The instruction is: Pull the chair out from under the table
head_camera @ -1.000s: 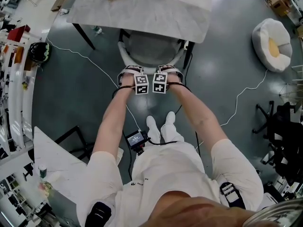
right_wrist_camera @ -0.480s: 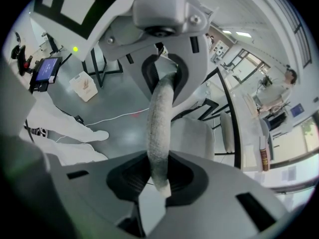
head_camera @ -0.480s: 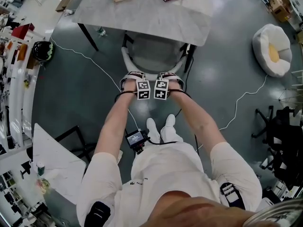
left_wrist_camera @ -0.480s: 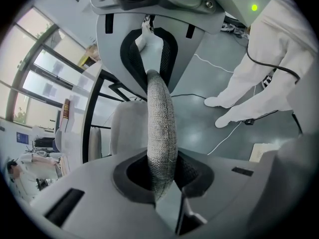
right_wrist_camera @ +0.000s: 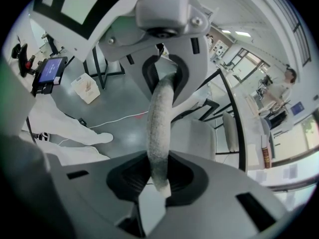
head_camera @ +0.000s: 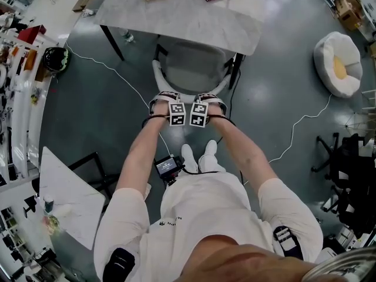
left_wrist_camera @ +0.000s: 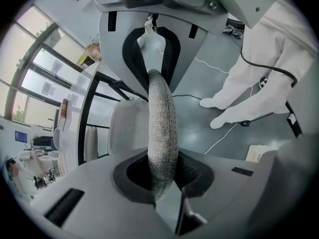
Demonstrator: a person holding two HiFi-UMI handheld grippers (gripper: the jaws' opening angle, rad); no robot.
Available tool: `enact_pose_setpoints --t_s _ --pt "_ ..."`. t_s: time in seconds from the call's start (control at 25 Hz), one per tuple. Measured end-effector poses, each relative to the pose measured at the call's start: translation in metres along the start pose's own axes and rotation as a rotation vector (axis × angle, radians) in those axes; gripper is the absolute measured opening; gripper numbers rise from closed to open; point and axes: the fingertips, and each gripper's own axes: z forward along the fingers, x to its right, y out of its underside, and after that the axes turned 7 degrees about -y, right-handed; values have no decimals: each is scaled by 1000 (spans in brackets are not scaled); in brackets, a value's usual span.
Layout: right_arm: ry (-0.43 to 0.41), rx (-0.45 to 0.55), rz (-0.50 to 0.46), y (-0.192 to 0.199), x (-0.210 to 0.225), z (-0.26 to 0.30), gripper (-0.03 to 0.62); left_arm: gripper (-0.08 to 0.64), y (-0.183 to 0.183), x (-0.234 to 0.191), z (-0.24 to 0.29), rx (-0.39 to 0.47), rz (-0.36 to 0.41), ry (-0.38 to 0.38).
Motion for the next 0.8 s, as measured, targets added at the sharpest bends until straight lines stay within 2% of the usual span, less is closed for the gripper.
enact_pose_setpoints --t_s 0.8 --pt "-14 8 -3 -13 -73 -12 80 74 -7 69 -34 -9 -13 53"
